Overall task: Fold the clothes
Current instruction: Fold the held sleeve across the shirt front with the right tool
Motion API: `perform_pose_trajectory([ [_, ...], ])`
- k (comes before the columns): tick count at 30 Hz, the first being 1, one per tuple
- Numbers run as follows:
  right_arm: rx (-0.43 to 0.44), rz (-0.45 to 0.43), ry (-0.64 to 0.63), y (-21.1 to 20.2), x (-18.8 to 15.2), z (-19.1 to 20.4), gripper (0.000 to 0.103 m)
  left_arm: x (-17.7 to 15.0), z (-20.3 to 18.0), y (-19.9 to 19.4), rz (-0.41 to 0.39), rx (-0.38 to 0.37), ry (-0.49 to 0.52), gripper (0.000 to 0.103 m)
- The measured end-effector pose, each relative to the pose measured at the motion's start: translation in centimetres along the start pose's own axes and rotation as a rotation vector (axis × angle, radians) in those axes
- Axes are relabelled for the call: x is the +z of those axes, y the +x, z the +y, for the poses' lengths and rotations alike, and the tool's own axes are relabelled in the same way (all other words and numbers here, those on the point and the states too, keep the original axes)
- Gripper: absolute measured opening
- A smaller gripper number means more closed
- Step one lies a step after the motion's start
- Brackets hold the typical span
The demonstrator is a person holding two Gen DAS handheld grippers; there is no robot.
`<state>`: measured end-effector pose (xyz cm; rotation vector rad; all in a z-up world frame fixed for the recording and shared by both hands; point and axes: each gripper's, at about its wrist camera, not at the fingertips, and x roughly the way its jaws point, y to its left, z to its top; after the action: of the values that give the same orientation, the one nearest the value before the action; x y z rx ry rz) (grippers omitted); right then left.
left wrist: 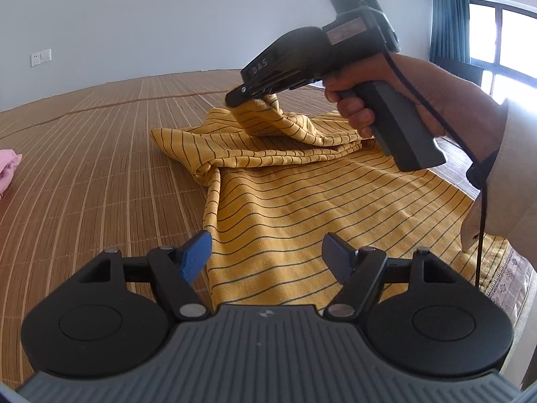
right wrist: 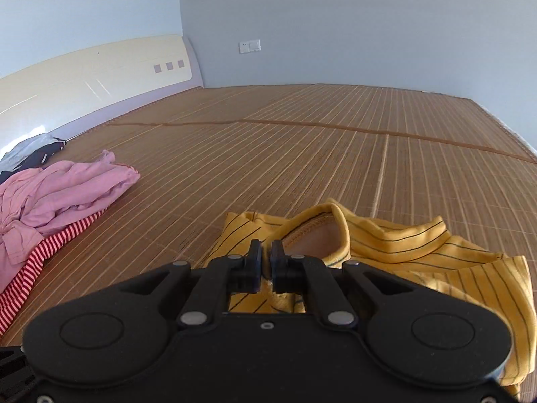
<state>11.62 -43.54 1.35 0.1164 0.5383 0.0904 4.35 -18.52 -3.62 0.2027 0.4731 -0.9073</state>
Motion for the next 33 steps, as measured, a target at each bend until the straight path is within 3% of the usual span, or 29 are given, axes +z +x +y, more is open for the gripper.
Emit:
perform_pose_trajectory([
  [2,0.074,0.004,0.032,-0.1,-0.6,0.4,0.015,0.0,0.0,-0.1,-0.003,-0.003,0.001,0.077],
  [3,0.092,-0.014,0.055,-0.7,-0.7,0.2,0.026,0.0,0.0,-0.2,-0.004,-0.003,0.0,0.077],
  [5,0.078,-0.063,0.1,-2.4,-0.9,-1.0,0.042,0.1,-0.1,-0.3,-0.006,-0.005,-0.003,0.077],
  [6,0.065,-0.086,0.119,-3.2,-0.9,-1.6,0.043,0.1,-0.1,-0.3,-0.005,-0.005,-0.004,0.077],
  [11,-0.063,-0.041,0.071,-4.0,-1.9,-3.4,0.04,0.0,-0.2,0.0,0.008,-0.003,-0.007,0.077],
  [18,0.042,0.055,0.068,0.3,-4.4,-0.8,0.037,-0.2,-0.3,0.2,0.016,0.002,0.005,0.077],
  [20,0.028,0.045,0.039,0.0,-4.9,-0.3,0.037,-0.2,-0.2,0.2,0.017,0.003,0.001,0.077],
  [24,0.116,-0.032,0.17,-2.9,-4.5,-2.7,0.039,-0.2,-0.2,0.2,0.017,-0.002,-0.008,0.077],
  [28,0.019,-0.056,0.169,-2.7,-2.7,-3.4,0.04,-0.3,-0.4,0.2,0.022,-0.003,-0.002,0.077],
  [33,-0.029,0.003,0.128,1.8,-1.3,-2.1,0.044,-0.3,-0.3,0.0,0.021,-0.003,0.007,0.077],
])
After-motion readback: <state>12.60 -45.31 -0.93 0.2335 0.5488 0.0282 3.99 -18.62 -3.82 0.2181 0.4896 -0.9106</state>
